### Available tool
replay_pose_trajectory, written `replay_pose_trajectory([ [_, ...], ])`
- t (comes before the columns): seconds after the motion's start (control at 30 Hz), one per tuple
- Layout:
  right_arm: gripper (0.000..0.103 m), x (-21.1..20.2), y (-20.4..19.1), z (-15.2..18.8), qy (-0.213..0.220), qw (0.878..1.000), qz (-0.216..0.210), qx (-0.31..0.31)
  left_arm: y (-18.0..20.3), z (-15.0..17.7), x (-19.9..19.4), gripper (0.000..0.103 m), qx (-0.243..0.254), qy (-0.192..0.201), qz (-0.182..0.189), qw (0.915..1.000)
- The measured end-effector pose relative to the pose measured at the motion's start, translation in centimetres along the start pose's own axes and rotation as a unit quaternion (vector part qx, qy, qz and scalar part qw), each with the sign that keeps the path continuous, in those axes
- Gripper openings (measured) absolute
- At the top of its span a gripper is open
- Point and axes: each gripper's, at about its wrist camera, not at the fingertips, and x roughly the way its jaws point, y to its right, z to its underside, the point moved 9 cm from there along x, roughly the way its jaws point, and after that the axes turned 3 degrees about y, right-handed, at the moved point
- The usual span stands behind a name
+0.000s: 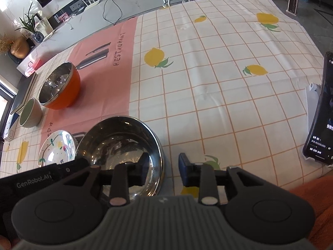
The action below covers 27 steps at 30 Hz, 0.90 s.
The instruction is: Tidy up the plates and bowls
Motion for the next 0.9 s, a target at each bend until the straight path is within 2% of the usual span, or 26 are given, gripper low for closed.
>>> replay_pose_trajectory([
  [0.03, 0.043, -0.3, 0.0, -0.2, 0.008, 1.000, 0.006, -0.004, 0.1, -0.2, -0.4, 0.043, 0.006, 0.009, 0.000, 0.9999],
  [0.13, 0.047, -1.6, -0.3, -0.9, 0.039, 0.999, 0.021, -0.024, 0.4, -1.1, -1.7, 0.043, 0.030, 0.042, -0.001, 0.9987],
  [0.2, 0.054, -2.4, -0.4, -1.4, 0.056, 0.998, 0.027, -0.030, 0.7, -1.9, -2.5, 0.045, 0.042, 0.060, -0.001, 0.9973],
  [0.3, 0.054, -3.4, -0.8, -2.0, 0.077, 0.996, 0.017, -0.030, 0.7, -2.9, -3.7, 0.049, 0.044, 0.079, -0.003, 0.9959],
  [0.47, 0.054, -4.3, -2.2, -3.0, 0.106, 0.993, 0.010, -0.049, 1.0, -4.8, -5.4, 0.049, 0.082, 0.104, -0.004, 0.9912],
  [0.63, 0.054, -4.4, -4.5, -4.3, 0.110, 0.991, -0.017, -0.077, 0.7, -8.1, -7.1, 0.049, 0.122, 0.115, -0.004, 0.9858],
  [0.8, 0.054, -4.2, -7.1, -6.0, 0.106, 0.989, -0.029, -0.100, -0.9, -11.5, -8.0, 0.049, 0.178, 0.124, -0.036, 0.9755],
  [0.9, 0.054, -3.6, -8.5, -7.1, 0.101, 0.989, -0.036, -0.104, -2.3, -13.3, -7.8, 0.049, 0.189, 0.122, -0.045, 0.9735],
])
